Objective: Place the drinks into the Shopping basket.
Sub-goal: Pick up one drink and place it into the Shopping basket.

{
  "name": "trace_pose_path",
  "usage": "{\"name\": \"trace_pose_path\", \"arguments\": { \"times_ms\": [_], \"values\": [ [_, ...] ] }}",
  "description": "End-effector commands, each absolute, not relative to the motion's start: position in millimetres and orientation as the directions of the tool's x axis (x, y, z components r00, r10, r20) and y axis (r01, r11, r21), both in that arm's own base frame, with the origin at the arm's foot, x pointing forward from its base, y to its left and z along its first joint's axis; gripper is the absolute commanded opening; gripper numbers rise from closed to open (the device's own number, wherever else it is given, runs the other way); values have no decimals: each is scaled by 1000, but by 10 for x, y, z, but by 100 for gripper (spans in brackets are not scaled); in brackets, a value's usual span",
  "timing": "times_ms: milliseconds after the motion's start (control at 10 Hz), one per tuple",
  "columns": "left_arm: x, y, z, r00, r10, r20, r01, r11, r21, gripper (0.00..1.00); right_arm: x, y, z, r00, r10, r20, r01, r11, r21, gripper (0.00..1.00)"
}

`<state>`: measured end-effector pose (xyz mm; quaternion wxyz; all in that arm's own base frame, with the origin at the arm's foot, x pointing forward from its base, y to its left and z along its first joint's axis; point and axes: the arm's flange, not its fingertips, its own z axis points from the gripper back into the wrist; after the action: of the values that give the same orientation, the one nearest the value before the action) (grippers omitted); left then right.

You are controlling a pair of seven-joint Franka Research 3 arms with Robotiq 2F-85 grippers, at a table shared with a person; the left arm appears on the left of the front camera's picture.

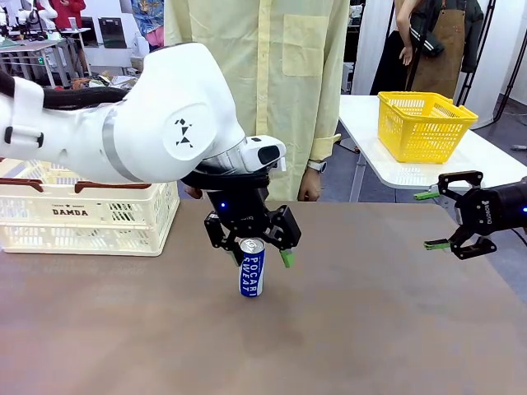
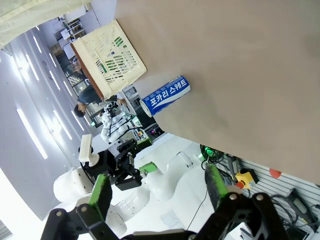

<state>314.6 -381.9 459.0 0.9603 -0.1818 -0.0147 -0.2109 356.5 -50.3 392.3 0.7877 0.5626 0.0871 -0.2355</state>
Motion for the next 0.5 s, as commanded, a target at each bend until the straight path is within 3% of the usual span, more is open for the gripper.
{"name": "trace_pose_path", "arguments": {
  "times_ms": [0, 100, 200, 400],
  "values": [
    [3201, -3806, 4594, 914, -391, 105, 402, 848, -345, 100, 3563, -506, 3967, 868, -274, -415, 481, 255, 839, 100],
    [3318, -3887, 4468, 961, -273, 40, 274, 926, -259, 100, 3563, -506, 3967, 868, -274, -415, 481, 255, 839, 100],
    [3452, -3953, 4410, 971, -228, 75, 239, 948, -210, 100, 3563, -506, 3967, 868, -274, -415, 481, 255, 839, 100],
    [3657, -4039, 4383, 979, -198, 42, 203, 965, -167, 100, 3563, -506, 3967, 868, -274, -415, 481, 255, 839, 100]
  ]
}}
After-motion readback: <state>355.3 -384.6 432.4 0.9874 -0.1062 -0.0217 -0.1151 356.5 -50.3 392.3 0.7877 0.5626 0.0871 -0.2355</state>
